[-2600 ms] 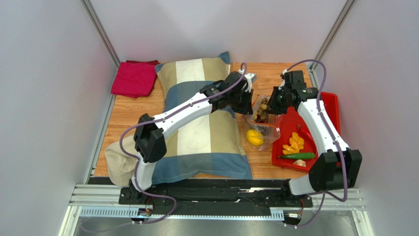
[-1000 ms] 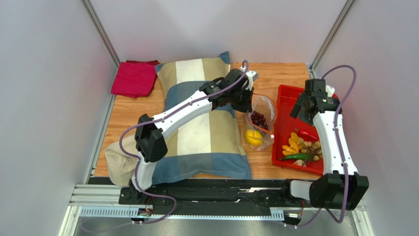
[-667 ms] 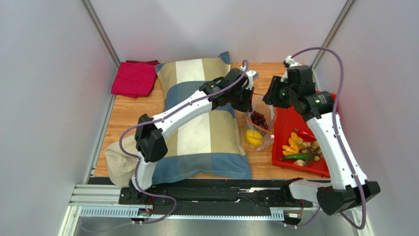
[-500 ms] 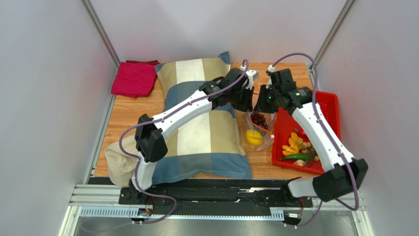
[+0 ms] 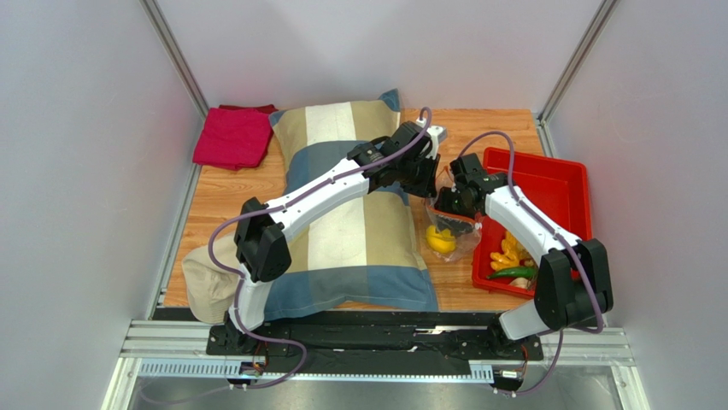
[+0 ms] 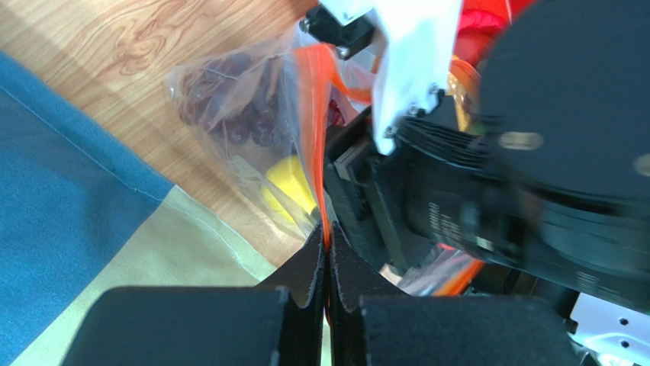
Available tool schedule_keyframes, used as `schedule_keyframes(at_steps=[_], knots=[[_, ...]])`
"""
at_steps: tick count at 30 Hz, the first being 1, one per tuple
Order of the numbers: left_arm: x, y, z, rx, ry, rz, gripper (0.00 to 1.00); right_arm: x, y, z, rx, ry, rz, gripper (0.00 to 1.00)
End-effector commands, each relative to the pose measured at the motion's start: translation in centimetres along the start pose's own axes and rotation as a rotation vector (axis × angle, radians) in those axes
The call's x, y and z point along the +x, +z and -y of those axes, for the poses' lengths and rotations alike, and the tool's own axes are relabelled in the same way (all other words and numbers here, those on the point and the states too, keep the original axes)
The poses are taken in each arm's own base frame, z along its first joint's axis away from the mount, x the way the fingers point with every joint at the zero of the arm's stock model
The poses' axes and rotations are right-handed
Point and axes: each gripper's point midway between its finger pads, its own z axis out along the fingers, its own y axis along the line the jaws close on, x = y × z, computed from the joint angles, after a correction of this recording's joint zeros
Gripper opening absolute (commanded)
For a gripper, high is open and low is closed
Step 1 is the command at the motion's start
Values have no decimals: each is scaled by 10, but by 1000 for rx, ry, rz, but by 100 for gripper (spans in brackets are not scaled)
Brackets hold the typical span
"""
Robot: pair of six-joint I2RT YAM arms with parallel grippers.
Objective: Open the zip-top bag and remove the fake food
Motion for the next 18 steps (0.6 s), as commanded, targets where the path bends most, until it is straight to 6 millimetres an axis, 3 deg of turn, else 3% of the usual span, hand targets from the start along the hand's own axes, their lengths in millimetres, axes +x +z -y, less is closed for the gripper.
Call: schedule_keyframes(at_steps=[1, 6, 10, 18], knots=[[2, 6, -3, -12, -13, 3, 0, -4, 18, -1, -9, 1, 35, 56], [7, 10, -7, -20, -18, -8, 0, -2, 38, -1, -3, -12, 9, 64], [9, 13, -9, -23, -19, -15, 0, 7, 54, -3, -6, -15, -20, 65], [20, 18, -10, -12, -34, -43, 0, -8, 75, 0, 29, -46, 2, 76]])
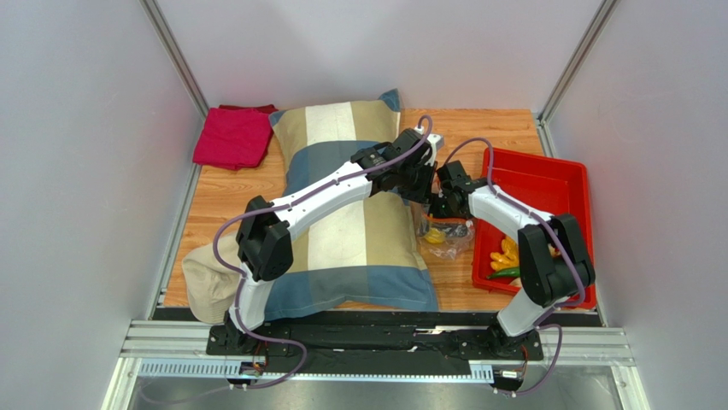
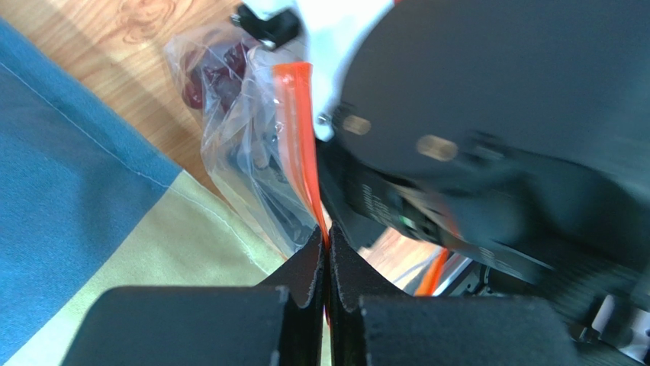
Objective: Open the zip-top bag and remove the fake food
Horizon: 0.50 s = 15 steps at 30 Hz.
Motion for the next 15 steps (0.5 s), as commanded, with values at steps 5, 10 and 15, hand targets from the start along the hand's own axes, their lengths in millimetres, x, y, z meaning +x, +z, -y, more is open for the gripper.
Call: schedule_keyframes(at_steps=[5, 10, 15], knots=[[0, 1, 5, 25, -6, 5, 0, -27, 4, -6, 13, -54, 108, 81], [0, 4, 7, 37, -12, -1, 0, -43, 3, -8, 32, -75, 140, 86], [3, 5, 8, 44, -12, -10, 0, -49, 22, 0, 88, -93, 118, 77]])
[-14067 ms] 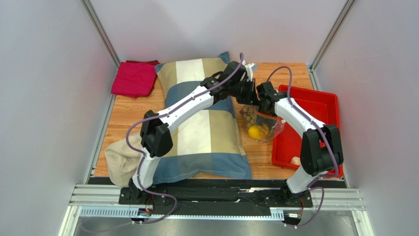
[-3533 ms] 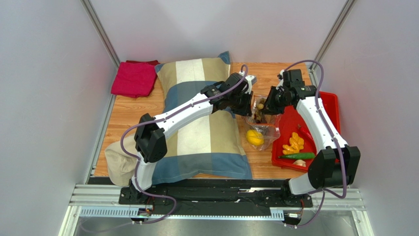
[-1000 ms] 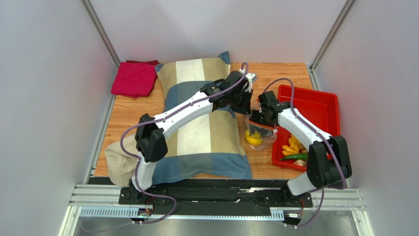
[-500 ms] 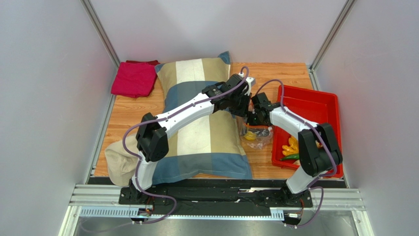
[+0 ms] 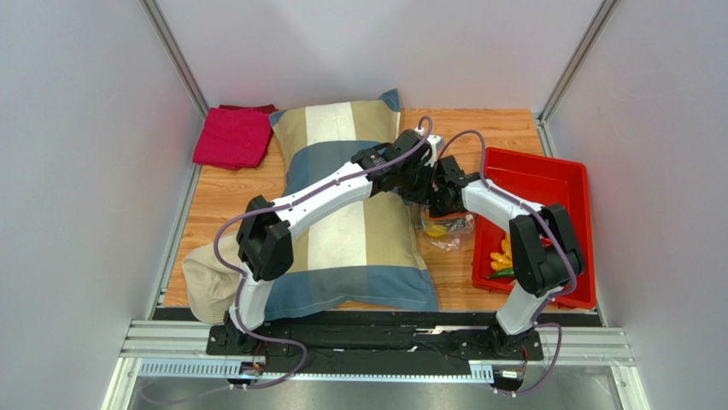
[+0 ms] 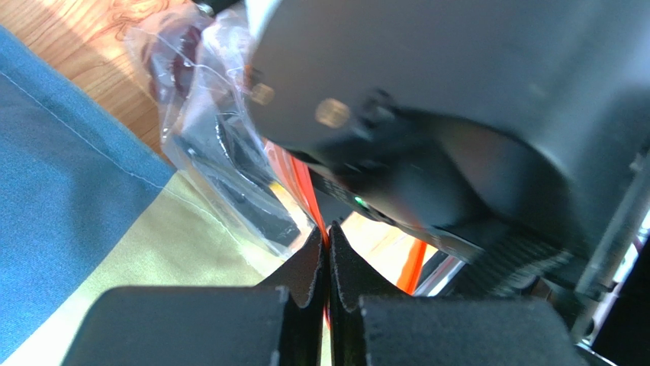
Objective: Open the zip-top bag and remove the fake food
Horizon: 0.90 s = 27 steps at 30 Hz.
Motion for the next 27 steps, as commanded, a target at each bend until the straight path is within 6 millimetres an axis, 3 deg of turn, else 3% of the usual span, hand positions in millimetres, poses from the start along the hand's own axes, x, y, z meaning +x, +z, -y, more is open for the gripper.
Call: schedule_keyframes(at_steps=[1, 3, 6, 7, 10, 14, 21, 24, 27], knots=[[-2, 1, 7, 31, -4, 4, 0, -27, 6, -1, 29, -35, 78, 71], [-2, 0, 6, 24, 1, 8, 0, -31, -3, -5, 14, -36, 93, 63], [-5, -2, 5, 12, 2, 19, 0, -39, -33, -10, -7, -31, 133, 36], [-7, -3, 5, 10, 2, 25, 0, -41, -50, -13, -27, -30, 159, 19], [-14, -8, 5, -1, 7, 50, 0, -30, -77, -18, -70, -24, 146, 1], [-25, -13, 0, -30, 2, 77, 0, -23, -120, -17, -105, -24, 206, 0], [-30, -18, -4, -49, -6, 93, 0, -34, -167, -16, -128, -32, 351, 0], [-33, -21, -8, -65, -2, 103, 0, -38, -169, -3, -81, 8, 367, 0], [-44, -35, -8, -85, 33, 148, 0, -27, -149, 18, -8, 38, 279, 0]])
